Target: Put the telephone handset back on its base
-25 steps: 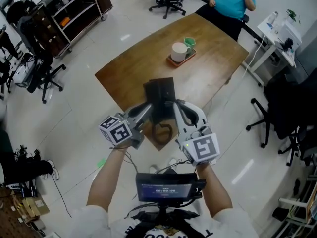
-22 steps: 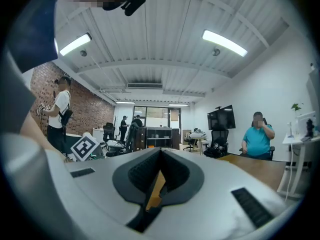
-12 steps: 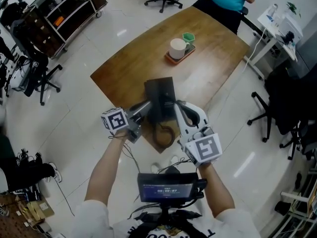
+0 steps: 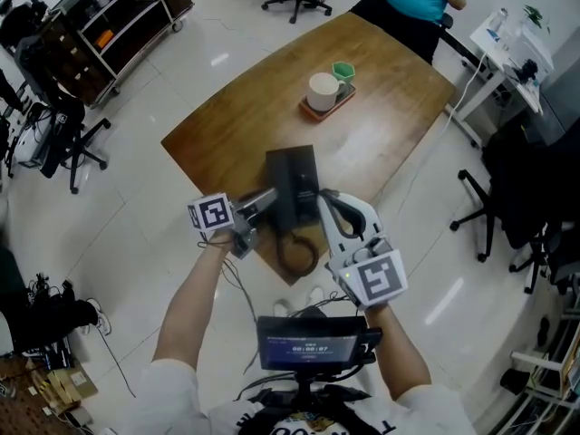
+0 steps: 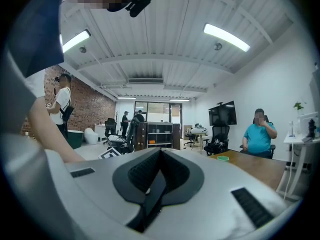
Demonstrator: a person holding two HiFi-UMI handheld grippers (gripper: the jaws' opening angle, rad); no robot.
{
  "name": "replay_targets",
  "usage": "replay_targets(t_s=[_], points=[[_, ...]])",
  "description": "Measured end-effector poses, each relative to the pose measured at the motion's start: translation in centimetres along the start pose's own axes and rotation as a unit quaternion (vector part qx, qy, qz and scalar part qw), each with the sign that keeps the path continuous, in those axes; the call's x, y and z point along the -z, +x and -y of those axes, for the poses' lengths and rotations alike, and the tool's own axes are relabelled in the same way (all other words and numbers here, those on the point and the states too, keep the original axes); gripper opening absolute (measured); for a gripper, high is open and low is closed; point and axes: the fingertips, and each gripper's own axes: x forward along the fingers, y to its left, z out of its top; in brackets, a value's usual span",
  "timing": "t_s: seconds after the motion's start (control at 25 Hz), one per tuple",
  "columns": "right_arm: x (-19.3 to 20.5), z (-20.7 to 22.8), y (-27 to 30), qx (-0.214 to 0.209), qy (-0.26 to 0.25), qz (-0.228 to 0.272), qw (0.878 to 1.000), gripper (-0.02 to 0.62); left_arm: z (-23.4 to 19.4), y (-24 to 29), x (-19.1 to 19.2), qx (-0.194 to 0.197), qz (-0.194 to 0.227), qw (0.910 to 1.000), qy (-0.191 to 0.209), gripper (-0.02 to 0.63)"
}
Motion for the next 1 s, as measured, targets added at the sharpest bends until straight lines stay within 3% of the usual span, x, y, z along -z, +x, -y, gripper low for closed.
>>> replay_targets(t_s=[0.24,0.52,0.84,1.0], points=[[0.0,-0.1,0.1,0.0,-0.001,-0.005,1.0,0.005,-1.6,0.3,-0.1,-0.017,-0.006,0.9992,-0.035,0.06],[0.2,0.3,0.1,-0.002,0.001,-0.003,1.0,0.005,-2.3,0.8,-0.1,-0.032,-0.021,0.9989,-0.025,0.06],[0.0,-0.2,0.5,-0.009,0.0,-0.003,1.0,0.005,-2.2,0.5,-0.4,-0.032,-0.006,0.9994,-0.01,0.067],[0.3,-0.1,0.4,-0.01,0.003,-0.005,1.0,0.005,-2.6,0.5,-0.5,-0.047,0.002,0.9989,0.001,0.11]])
